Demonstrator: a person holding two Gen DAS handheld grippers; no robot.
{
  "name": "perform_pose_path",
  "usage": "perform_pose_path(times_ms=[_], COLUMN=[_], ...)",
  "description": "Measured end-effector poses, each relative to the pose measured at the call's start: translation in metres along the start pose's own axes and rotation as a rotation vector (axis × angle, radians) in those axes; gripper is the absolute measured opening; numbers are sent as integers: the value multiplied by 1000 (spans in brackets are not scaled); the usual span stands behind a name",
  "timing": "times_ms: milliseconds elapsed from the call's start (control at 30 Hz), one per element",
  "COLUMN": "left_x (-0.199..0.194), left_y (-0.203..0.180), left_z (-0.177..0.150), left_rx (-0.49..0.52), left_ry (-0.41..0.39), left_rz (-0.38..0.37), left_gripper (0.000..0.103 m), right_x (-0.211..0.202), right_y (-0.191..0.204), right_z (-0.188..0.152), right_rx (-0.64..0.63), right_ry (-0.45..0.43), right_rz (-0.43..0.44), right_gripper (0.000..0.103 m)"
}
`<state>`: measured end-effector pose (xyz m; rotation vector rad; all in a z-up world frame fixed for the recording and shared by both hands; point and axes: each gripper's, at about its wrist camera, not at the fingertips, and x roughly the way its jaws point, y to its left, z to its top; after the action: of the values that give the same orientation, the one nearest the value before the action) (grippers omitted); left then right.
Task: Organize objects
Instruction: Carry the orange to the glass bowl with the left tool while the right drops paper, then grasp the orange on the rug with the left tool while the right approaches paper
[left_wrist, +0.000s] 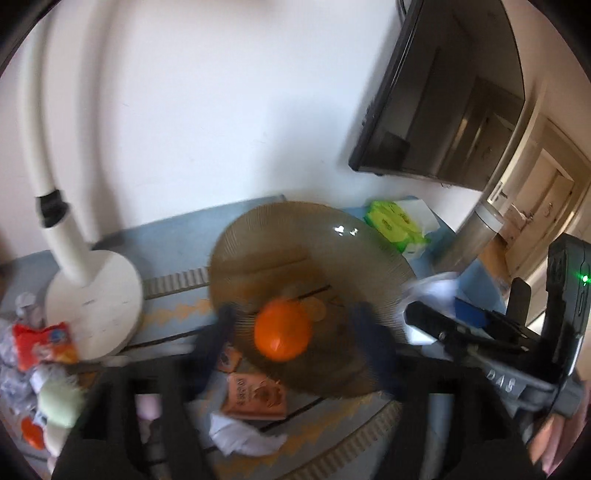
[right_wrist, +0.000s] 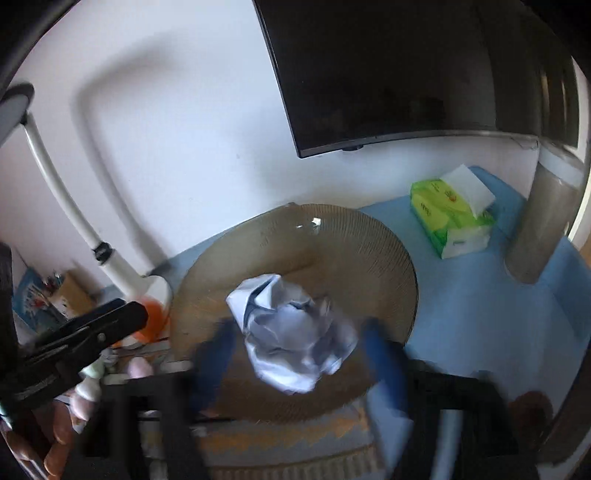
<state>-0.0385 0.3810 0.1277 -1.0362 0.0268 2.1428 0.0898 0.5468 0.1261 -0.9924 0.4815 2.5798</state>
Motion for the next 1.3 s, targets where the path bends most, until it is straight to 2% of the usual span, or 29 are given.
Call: perform_pose_path(times_ms=[33,100,200,267,300,333,367,433,500,567,633,667,733,767,800,833,867,967,1033,1167,1233,1300], left_x=[-4,-22,-75,-116,-139,-160,-173,-193,-201,-210,-217,-219,-223,-221,-220,-216,-215,-197,-184,-155,-149,-154], left_y=[4,14,35,58,73,90,105,138,177,210,231,240,253,258,261,262,261,248,237,220,210,203], left_z=[-2,-7,-25,-44,-60,-78,-93,-127,-155,-182,-200,-206,-216,-218,-219,-218,-220,-214,-212,-214,-216,-219], left_rx=[-10,-15,14,8,-1,-16,-31,-62,-148,-224,-268,-285,-305,-318,-327,-335,-332,-295,-268,-221,-178,-145], left_ry=[-6,-24,-110,-162,-186,-210,-228,-224,-175,-158,-154,-153,-154,-149,-149,-149,-148,-134,-121,-114,-96,-129], left_rz=[-5,-10,18,60,86,131,183,302,365,396,415,413,401,392,379,356,342,303,288,321,379,393], left_gripper=[83,83,83,86,94,103,103,103,102,102,102,102,102,102,102,102,102,102,102,102,102,102], right_x=[2,-2,-22,-37,-41,-42,-40,-17,8,35,60,68,81,86,90,91,82,44,20,18,23,26], right_y=[-3,-8,-2,18,32,43,53,78,86,89,96,100,112,118,129,145,161,175,161,136,137,136], right_z=[1,-3,-20,-43,-63,-77,-90,-111,-110,-98,-87,-85,-84,-84,-87,-90,-92,-96,-110,-139,-144,-146], right_rx=[-8,-26,-58,-108,-133,-144,-148,-138,-76,2,48,60,45,45,35,3,-47,-178,-240,-254,-270,-274], right_ry=[-18,-36,-38,-11,23,43,59,113,165,193,225,224,219,228,246,275,277,165,110,117,116,96], right_rz=[-34,-22,121,250,326,361,376,339,308,306,246,242,181,190,238,352,399,306,267,228,193,196], right_gripper=[87,87,87,92,98,103,103,103,103,103,103,103,103,103,99,85,82,84,92,93,93,93])
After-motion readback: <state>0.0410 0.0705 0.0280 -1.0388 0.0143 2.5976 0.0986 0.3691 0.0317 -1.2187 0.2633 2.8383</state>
